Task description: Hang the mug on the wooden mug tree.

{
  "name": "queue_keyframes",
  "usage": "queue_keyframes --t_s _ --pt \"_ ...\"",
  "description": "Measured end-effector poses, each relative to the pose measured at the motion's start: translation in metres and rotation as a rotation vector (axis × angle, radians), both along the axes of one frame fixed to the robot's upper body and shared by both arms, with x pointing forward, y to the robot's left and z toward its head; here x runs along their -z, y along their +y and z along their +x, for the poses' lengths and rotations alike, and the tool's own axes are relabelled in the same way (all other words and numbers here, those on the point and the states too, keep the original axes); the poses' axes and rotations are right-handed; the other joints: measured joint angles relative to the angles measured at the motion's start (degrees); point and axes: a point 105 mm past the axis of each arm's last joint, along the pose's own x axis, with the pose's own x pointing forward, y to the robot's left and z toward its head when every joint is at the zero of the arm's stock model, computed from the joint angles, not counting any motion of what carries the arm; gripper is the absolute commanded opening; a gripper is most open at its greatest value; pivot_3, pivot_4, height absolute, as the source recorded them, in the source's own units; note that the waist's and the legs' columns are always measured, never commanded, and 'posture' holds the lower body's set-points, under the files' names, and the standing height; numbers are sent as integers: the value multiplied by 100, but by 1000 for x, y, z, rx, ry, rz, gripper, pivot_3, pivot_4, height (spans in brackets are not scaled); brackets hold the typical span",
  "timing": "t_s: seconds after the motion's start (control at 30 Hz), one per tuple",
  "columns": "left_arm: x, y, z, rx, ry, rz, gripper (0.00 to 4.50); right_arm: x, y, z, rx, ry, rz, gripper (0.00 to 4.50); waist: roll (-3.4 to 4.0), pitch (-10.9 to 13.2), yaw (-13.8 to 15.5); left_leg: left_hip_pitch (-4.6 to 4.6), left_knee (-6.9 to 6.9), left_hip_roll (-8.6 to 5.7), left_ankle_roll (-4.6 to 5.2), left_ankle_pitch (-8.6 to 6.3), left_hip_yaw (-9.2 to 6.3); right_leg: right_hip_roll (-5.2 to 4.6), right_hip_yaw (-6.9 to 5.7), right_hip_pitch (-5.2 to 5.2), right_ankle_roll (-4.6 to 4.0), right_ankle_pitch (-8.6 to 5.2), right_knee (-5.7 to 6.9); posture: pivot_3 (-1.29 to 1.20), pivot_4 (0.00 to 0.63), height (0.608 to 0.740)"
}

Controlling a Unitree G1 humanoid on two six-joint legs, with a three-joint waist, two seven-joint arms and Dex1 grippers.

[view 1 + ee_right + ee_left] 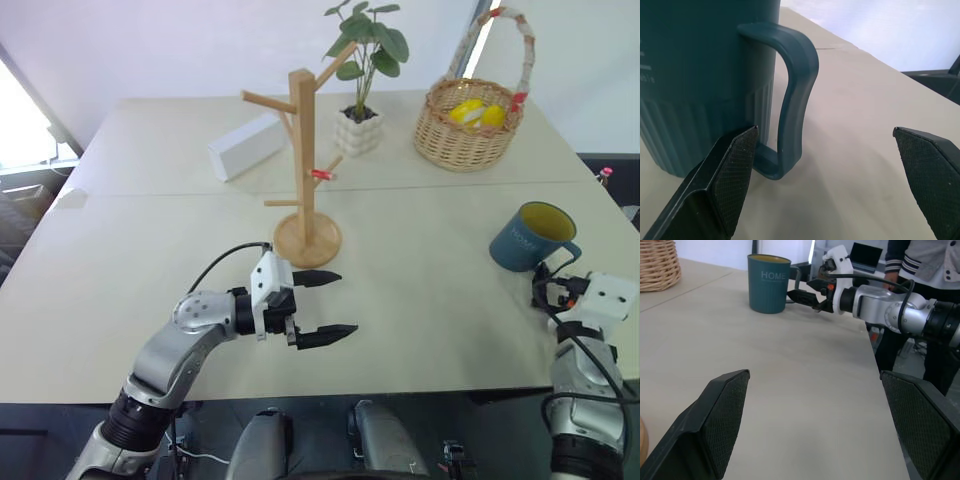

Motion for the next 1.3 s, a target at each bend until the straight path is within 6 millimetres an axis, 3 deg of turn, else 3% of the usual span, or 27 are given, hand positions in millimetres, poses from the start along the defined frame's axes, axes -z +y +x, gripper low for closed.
queue_keyframes --t_s 0.1,0.3,0.33,0.53,0.63,0.7,0.8,0.93,1.03,1.3 --pt "0 0 0 0 0 0 4500 1 0 3 -1 1 8 3605 0 0 -1 1 0 0 0 0 0 1 0 0 0 0 0 0 150 740" --pt "0 0 0 -1 -1 -2 4500 2 4 11 -30 -6 32 434 0 0 -2 1 0 0 0 0 0 1 0 0 0 0 1 0 150 740" --pt "0 0 0 -2 -1 -2 4500 1 5 12 -37 -8 34 64 0 0 -3 1 0 0 0 0 0 1 0 0 0 0 1 0 150 740" --pt "2 1 0 -11 0 4 4500 1 12 15 -85 -15 52 64 1 1 -2 1 0 0 0 0 0 0 1 0 0 0 1 0 150 740" --pt "6 4 1 -33 5 5 4500 -5 29 19 -186 23 -25 64 3 2 -9 0 -1 1 0 0 0 0 1 -2 1 0 1 0 150 740" --pt "6 13 8 -86 4 1 4500 -17 55 23 -344 72 -189 64 8 2 -27 1 0 1 0 0 1 1 1 -3 1 0 2 0 150 740" --pt "10 34 21 -194 5 1 4500 -40 110 26 -640 104 -468 64 9 2 -38 6 0 5 1 0 0 7 1 -3 1 0 3 0 150 740" --pt "19 65 35 -337 0 2 4500 -75 182 26 -960 36 -683 64 0 7 -14 2 6 5 1 0 -4 6 -2 -3 2 0 2 0 150 740" --pt "14 78 42 -393 -39 -17 4500 -102 210 26 -1042 -44 -750 64 -12 6 41 -3 8 2 0 0 -16 -1 -14 0 2 0 -1 0 150 740" --pt "-1 106 52 -494 -92 -61 4500 -129 257 38 -1140 -88 -796 64 -19 11 11 -13 6 -1 0 0 -15 -11 -15 -11 2 1 -6 0 150 740"
